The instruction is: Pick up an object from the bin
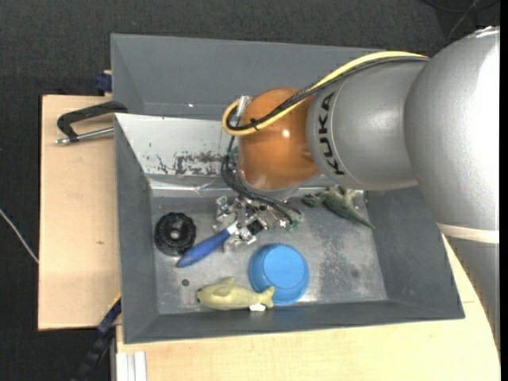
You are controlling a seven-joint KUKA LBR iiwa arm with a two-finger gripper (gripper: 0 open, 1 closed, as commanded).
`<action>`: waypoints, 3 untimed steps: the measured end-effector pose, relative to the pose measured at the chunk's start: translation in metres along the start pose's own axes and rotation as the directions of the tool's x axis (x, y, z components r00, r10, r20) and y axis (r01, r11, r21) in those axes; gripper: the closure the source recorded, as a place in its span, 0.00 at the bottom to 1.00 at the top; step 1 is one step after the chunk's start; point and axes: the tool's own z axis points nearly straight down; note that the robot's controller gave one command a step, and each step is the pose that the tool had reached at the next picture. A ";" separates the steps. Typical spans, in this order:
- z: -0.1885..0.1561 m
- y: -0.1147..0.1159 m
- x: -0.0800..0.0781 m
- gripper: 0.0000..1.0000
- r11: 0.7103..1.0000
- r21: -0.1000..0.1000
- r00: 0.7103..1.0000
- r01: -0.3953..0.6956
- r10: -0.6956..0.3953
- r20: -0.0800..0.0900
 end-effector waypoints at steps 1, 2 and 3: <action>-0.039 0.000 -0.002 1.00 1.000 0.001 1.000 -0.001 0.001 0.015; -0.041 0.001 -0.003 1.00 1.000 0.000 1.000 -0.003 0.003 0.011; -0.084 0.001 -0.005 1.00 1.000 0.002 1.000 -0.005 0.005 0.015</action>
Offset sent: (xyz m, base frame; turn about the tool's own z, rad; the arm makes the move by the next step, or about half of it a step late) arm 0.0000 -0.0001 0.0358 0.0000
